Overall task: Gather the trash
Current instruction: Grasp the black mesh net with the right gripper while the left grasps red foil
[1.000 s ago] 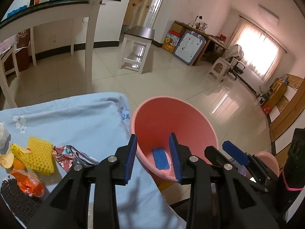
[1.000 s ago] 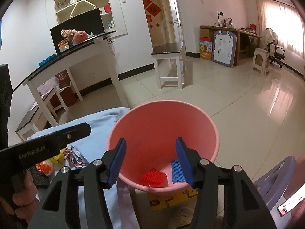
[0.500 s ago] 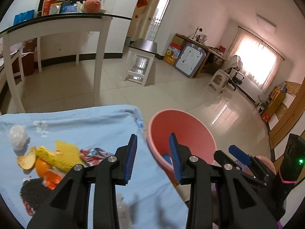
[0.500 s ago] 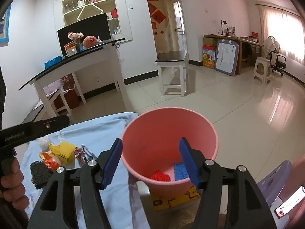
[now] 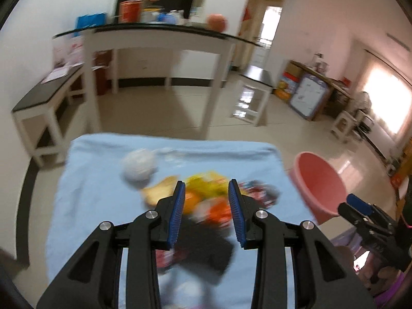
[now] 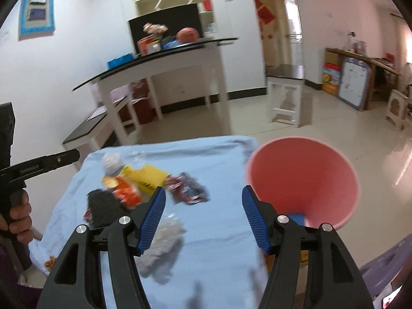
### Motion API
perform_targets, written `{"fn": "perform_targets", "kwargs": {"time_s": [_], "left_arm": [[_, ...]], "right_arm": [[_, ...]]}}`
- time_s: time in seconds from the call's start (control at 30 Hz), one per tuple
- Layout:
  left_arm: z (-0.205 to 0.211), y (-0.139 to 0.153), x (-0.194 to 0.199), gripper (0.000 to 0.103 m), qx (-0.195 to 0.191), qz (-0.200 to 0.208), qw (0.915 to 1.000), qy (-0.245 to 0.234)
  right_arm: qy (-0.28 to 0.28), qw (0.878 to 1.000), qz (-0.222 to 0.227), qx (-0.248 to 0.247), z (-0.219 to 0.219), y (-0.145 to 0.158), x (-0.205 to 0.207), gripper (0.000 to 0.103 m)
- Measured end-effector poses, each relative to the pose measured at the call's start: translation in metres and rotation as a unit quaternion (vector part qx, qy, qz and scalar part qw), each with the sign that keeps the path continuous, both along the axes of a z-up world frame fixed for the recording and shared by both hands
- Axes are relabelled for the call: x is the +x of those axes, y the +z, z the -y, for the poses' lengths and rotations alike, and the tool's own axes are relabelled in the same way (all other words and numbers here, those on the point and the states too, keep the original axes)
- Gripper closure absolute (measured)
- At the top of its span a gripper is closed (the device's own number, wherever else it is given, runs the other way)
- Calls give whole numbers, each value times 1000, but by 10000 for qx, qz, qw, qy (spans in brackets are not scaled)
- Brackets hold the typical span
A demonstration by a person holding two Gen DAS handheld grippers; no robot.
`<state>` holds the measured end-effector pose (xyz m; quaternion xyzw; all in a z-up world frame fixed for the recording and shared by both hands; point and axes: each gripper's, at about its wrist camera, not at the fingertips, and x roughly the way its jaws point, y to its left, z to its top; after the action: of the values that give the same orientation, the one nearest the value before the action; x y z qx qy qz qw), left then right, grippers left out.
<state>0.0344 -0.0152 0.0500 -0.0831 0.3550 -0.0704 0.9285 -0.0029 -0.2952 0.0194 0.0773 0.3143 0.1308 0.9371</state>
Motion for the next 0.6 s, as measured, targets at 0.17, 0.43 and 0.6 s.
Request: {"fn": "perform_targets", "kwargs": {"time_s": [0.17,0.43,0.6], "left_arm": [[-46,-21,-17,68,-77,-328,9985,437],[-60,-58,-30,68,-115,-732,9965,395],[-45,-85,-22,68,-115,-1058,9942,147]], "right_arm": [[325,9992,-230,-31,-26,-11,0,42],[564,9970,-513,-100,-51,-26,9,42],[783,9953,-576,29,-59,-28,13,42]]}}
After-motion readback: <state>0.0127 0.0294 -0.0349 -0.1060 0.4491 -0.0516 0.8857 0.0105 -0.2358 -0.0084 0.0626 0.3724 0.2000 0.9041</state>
